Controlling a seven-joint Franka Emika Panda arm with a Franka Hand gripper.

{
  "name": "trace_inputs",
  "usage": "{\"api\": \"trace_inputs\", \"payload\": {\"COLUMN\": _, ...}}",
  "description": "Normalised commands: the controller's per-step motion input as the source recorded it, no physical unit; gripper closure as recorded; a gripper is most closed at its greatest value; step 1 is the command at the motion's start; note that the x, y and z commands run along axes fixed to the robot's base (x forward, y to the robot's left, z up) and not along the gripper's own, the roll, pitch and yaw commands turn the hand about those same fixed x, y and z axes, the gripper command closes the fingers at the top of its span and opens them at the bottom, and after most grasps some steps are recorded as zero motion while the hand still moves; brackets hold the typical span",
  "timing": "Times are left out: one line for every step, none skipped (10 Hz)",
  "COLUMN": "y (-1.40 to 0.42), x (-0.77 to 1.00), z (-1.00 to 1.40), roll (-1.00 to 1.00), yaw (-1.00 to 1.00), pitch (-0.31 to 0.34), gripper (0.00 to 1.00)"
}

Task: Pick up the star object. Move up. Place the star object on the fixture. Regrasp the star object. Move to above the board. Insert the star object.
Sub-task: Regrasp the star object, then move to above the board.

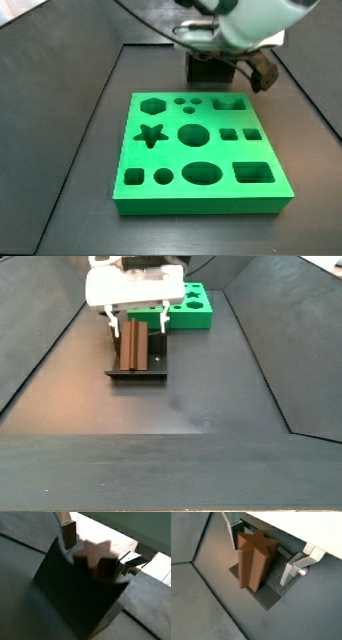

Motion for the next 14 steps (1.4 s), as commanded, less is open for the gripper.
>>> {"api": "trace_inputs", "payload": {"y": 0.01, "x": 0.07, "z": -0.32, "roll": 0.07, "yaw": -0.02, "pitch": -0.046, "gripper": 0.00}}
{"api": "trace_inputs", "payload": {"y": 0.00, "x": 0.03, "z": -0.18, "roll": 0.06, "yaw": -0.01, "pitch": -0.021, "gripper": 0.00}}
{"api": "trace_inputs", "payload": {"y": 0.00, "x": 0.00, "z": 0.00, "roll": 0.00, "yaw": 0.00, "pitch": 0.000, "gripper": 1.00}}
{"api": "trace_inputs", "payload": {"y": -0.18, "x": 0.09, "z": 1.00, "roll": -0.29, "yaw": 0.19, "pitch": -0.178, "gripper": 1.00}}
{"api": "trace_inputs", "payload": {"y": -0.18, "x": 0.09, "z": 1.00, "roll": -0.29, "yaw": 0.18, "pitch": -0.175, "gripper": 1.00}}
{"api": "trace_inputs", "payload": {"y": -0.17, "x": 0.08, "z": 1.00, "roll": -0.22, "yaw": 0.11, "pitch": -0.157, "gripper": 1.00}}
{"api": "trace_inputs", "payload": {"y": -0.17, "x": 0.07, "z": 1.00, "roll": -0.16, "yaw": 0.04, "pitch": -0.153, "gripper": 1.00}}
{"api": "trace_inputs", "payload": {"y": -0.16, "x": 0.07, "z": 1.00, "roll": -0.10, "yaw": -0.03, "pitch": -0.130, "gripper": 1.00}}
{"api": "trace_inputs", "payload": {"y": -0.16, "x": 0.07, "z": 1.00, "roll": -0.08, "yaw": -0.05, "pitch": -0.108, "gripper": 1.00}}
{"api": "trace_inputs", "payload": {"y": -0.15, "x": 0.06, "z": 1.00, "roll": -0.06, "yaw": -0.09, "pitch": -0.049, "gripper": 1.00}}
{"api": "trace_inputs", "payload": {"y": -0.15, "x": 0.06, "z": 1.00, "roll": -0.05, "yaw": -0.10, "pitch": -0.007, "gripper": 1.00}}
{"api": "trace_inputs", "payload": {"y": -0.14, "x": 0.05, "z": 1.00, "roll": -0.03, "yaw": -0.10, "pitch": 0.039, "gripper": 1.00}}
{"api": "trace_inputs", "payload": {"y": -0.13, "x": 0.05, "z": 1.00, "roll": -0.03, "yaw": -0.08, "pitch": 0.082, "gripper": 1.00}}
{"api": "trace_inputs", "payload": {"y": -0.13, "x": 0.04, "z": 1.00, "roll": -0.04, "yaw": -0.06, "pitch": 0.109, "gripper": 1.00}}
